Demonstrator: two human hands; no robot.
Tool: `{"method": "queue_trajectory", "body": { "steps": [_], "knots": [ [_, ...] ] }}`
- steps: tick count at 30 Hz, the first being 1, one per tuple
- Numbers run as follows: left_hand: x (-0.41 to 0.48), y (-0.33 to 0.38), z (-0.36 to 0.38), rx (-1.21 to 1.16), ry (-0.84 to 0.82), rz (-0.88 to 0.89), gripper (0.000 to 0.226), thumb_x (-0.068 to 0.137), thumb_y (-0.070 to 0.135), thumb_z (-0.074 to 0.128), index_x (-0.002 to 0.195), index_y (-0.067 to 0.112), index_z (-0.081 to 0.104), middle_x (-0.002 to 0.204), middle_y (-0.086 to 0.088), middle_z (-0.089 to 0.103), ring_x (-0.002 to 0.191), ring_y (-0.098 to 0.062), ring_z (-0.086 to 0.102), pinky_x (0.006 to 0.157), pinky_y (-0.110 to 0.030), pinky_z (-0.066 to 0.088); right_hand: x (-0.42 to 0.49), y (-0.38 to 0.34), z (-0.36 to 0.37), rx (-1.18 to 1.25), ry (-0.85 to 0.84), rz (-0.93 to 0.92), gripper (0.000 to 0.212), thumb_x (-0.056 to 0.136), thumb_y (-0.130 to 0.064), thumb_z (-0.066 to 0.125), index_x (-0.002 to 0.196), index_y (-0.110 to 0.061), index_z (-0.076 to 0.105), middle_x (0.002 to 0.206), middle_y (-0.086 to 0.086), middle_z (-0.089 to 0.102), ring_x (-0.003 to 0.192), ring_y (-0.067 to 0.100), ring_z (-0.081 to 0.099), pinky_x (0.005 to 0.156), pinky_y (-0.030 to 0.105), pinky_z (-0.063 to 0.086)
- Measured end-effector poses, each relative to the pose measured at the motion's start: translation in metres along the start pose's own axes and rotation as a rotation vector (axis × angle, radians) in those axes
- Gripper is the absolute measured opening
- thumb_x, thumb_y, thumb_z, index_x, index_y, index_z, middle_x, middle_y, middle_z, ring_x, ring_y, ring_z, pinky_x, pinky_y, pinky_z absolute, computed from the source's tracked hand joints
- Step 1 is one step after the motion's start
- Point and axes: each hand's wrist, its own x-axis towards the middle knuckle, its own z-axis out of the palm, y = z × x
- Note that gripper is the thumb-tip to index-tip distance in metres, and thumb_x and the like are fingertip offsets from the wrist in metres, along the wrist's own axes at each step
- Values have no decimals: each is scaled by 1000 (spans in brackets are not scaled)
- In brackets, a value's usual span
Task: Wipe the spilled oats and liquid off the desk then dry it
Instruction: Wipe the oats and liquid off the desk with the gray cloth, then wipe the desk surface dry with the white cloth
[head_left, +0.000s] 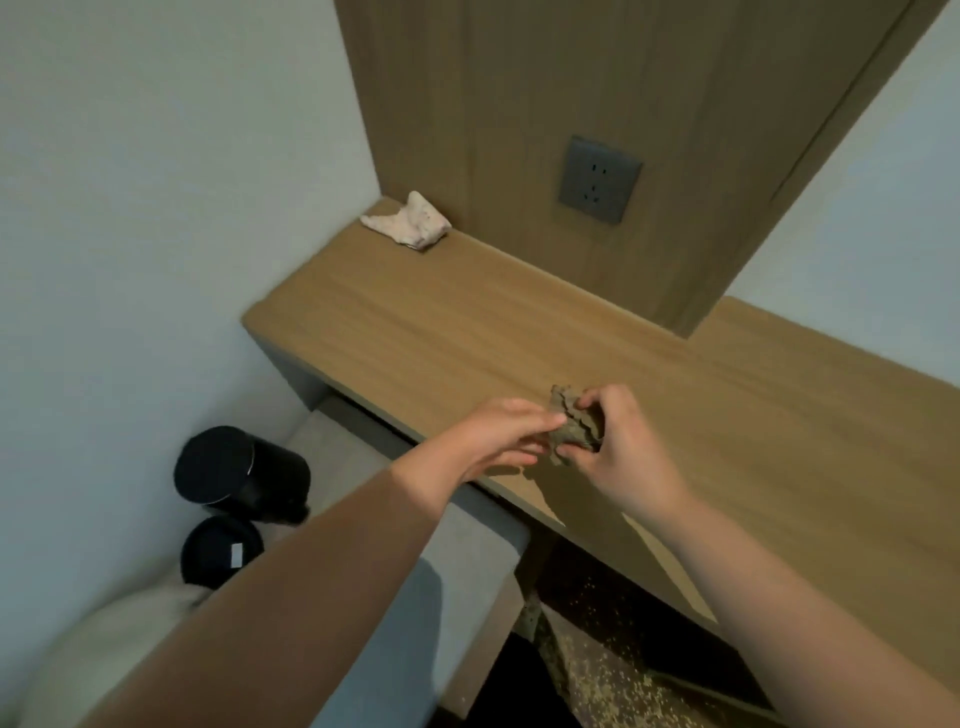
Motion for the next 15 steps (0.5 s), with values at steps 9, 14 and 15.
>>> {"method": "queue_trajectory", "body": {
  "steps": [9, 14, 15],
  "knots": [
    [35, 51, -98, -410, 481, 8, 18, 92, 4, 63, 110, 3, 59, 96, -9, 66, 87, -19, 66, 66, -23, 55, 167, -49, 23, -12, -343, -279, 58, 78, -27, 80, 126, -16, 50, 130, 2, 47, 126, 19, 46, 99, 22, 38],
    [57, 71, -172, -435, 898, 109, 6, 88, 4, 65, 89, 6, 71, 88, -10, 70, 86, -27, 68, 84, -42, 58, 264, -105, 60, -96, -418, -367, 58, 80, -41, 76, 128, -21, 51, 125, 0, 56, 112, 21, 54, 92, 37, 47],
    [60, 72, -187, -435, 964, 118, 7, 87, 7, 66, 86, 10, 72, 94, -12, 72, 90, -28, 68, 88, -46, 57, 280, -116, 66, -70, -427, -386, 62, 81, -41, 75, 134, -21, 48, 132, 1, 54, 118, 21, 51, 97, 37, 45]
  ]
}}
